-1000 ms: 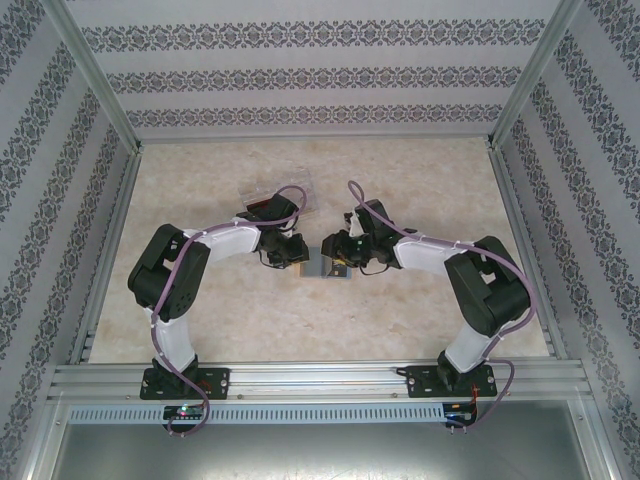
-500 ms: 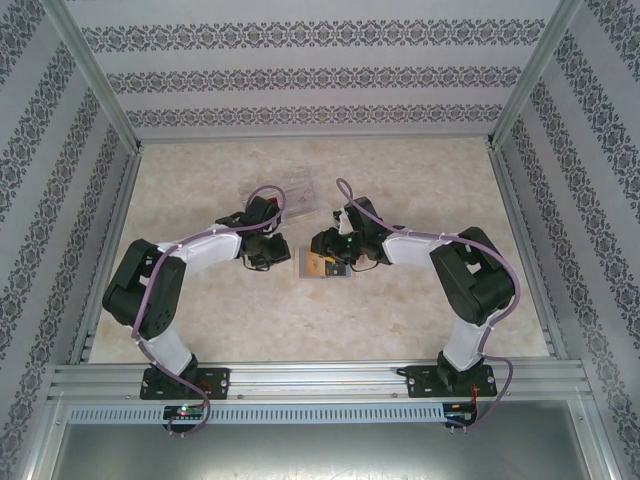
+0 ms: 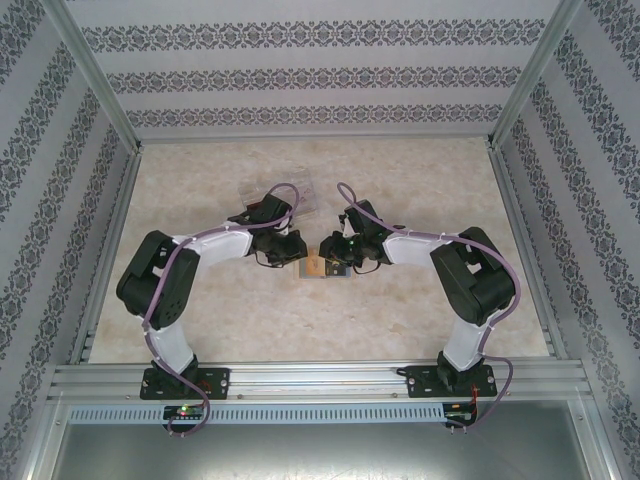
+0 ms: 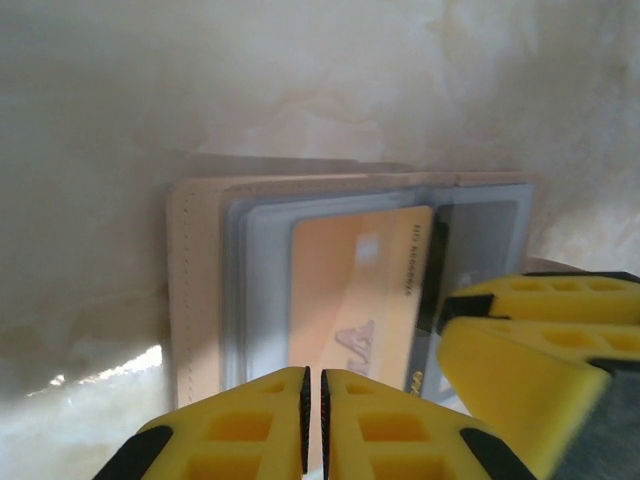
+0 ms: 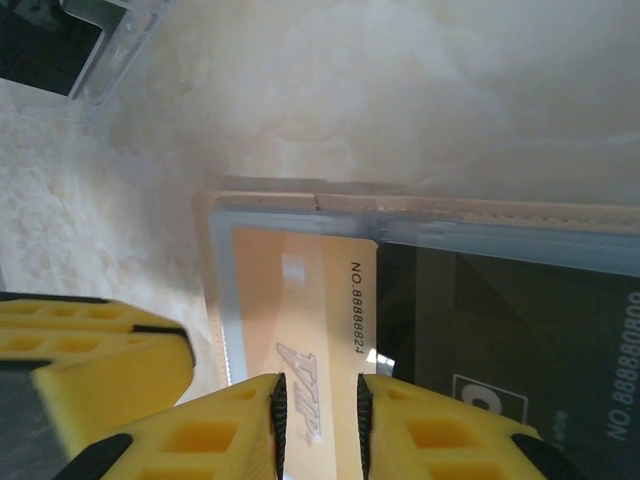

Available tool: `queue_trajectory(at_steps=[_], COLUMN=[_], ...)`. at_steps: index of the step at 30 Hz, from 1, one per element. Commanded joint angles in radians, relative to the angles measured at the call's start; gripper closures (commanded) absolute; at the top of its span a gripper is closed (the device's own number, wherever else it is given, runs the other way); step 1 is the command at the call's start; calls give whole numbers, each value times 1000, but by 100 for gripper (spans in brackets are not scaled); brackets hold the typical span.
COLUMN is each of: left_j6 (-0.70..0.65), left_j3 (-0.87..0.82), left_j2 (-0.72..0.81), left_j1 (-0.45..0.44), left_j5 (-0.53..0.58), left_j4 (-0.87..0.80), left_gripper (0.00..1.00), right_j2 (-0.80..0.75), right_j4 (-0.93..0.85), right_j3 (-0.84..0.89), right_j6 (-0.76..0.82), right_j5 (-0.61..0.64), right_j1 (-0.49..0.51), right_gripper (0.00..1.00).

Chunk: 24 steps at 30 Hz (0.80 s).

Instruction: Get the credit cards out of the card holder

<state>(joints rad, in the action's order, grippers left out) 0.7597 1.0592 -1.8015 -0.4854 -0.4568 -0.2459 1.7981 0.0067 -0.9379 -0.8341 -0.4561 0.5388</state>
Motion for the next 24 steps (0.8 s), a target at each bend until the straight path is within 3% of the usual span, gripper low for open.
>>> queue_trajectory(at_steps=[1,13,19,24], left_j6=[1,-38,-39,-39], left_j3=[23,11,8,9], left_j2=[-43,-90,-104,-106], left_j1=[-7,-7,-7,-7], left_j5=[-4,87,66,63], left_j4=[-6,-98,-90,-90], left_gripper=[86,87,87,87], right_j2=[17,52,64,70], right_j4=[-40,-101,-23,-7], right_j3=[-19,-18,-21,-17], right_j6=[26,75,79,71], right_j5=[32,72,-61,-81], right_j1=[-8,-19,-25,-28], right_gripper=[72,69,71,73])
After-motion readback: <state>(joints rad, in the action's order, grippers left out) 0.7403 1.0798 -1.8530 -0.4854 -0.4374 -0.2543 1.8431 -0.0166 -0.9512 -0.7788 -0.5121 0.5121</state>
